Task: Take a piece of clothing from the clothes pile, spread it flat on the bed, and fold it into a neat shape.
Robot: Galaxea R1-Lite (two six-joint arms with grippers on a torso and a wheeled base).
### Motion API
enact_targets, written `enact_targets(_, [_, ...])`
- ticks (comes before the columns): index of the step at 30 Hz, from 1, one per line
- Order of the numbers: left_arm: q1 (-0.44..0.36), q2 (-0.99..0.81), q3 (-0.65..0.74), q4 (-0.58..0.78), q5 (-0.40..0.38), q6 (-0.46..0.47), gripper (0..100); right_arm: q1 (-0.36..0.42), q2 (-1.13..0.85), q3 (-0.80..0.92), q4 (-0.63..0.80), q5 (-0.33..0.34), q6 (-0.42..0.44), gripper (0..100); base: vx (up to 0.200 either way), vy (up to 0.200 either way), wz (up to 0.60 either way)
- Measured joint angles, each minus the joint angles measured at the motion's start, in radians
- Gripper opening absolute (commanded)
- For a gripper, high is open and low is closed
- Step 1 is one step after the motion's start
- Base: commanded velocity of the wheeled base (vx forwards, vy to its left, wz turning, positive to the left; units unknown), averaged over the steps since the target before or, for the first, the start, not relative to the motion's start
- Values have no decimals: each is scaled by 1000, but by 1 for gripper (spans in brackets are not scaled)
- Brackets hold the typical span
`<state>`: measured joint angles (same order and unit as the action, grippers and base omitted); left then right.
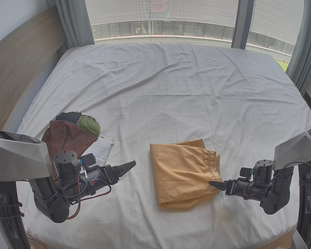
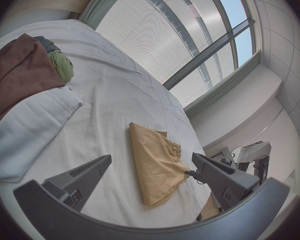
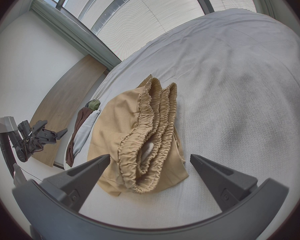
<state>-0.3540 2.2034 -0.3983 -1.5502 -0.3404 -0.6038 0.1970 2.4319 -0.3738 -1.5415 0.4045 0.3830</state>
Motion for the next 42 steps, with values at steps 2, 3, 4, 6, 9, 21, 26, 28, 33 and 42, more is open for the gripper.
enact_targets(2, [1, -3, 2, 0, 0, 0, 100, 3, 14, -14, 0, 1, 0, 100, 0, 0, 0])
enact_targets(3, [1, -4, 2, 0, 0, 0, 100, 4, 22, -22, 0, 1, 0, 100, 0, 0, 0])
enact_targets(4, [2, -6, 3, 0, 0, 0, 100, 6, 30, -33, 0, 1, 0, 100, 0, 0, 0])
enact_targets(6, [3, -9, 4, 0, 1, 0, 100, 12, 46, -51, 1, 1, 0, 100, 0, 0, 0])
enact_targets(9, [4, -13, 5, -1, 1, 0, 100, 28, 71, -81, 18, 1, 2, 100, 0, 0, 0])
enact_targets(21, [4, -24, 4, -1, 1, -1, 100, 106, 101, -183, 69, 1, 61, 100, 0, 0, 0])
enact_targets(26, [4, -25, 4, 0, 1, -1, 100, 125, 105, -211, 85, 1, 77, 100, 0, 0, 0])
enact_targets(28, [6, -25, 3, 0, 1, -2, 100, 128, 106, -216, 85, 1, 79, 100, 0, 0, 0])
enact_targets(33, [7, -25, 1, 0, 1, -3, 100, 129, 109, -216, 79, 1, 80, 0, 0, 0, 0])
enact_targets(42, [9, -26, 0, -1, 1, -5, 100, 131, 109, -209, 71, 6, 85, 0, 0, 0, 0])
